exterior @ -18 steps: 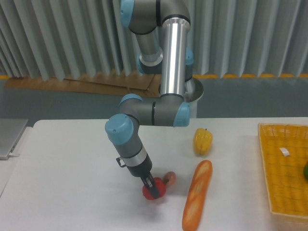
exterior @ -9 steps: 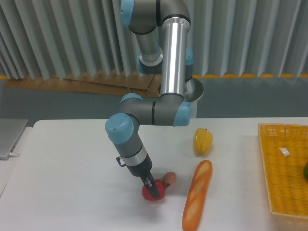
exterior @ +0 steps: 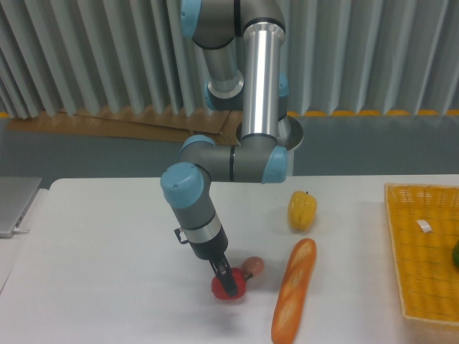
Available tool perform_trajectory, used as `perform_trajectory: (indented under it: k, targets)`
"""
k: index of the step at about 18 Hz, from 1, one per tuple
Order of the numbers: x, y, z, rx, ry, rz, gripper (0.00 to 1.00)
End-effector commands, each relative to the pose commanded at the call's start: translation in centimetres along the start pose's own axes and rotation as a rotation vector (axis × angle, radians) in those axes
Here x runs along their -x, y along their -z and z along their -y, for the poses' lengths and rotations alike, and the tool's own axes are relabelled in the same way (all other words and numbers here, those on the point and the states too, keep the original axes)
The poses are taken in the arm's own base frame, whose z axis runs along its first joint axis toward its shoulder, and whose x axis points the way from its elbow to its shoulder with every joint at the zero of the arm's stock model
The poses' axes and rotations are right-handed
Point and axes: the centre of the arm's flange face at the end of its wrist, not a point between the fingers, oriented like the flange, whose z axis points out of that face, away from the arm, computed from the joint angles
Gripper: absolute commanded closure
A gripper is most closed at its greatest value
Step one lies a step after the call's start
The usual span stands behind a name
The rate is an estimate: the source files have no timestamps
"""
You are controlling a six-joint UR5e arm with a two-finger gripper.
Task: Place the red pepper on the table
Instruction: 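Open the gripper and release the red pepper on the table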
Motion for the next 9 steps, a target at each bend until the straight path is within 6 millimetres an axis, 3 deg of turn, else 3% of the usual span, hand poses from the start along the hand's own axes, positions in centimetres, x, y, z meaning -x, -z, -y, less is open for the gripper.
perform_trajectory:
  k: [6, 9]
  targets:
    - [0.4, 3.2, -1.2, -0.070, 0.025, 0.020, 0.00]
    - [1.1, 5.4, -3.3, -0.162, 0.052, 0.009, 0.00]
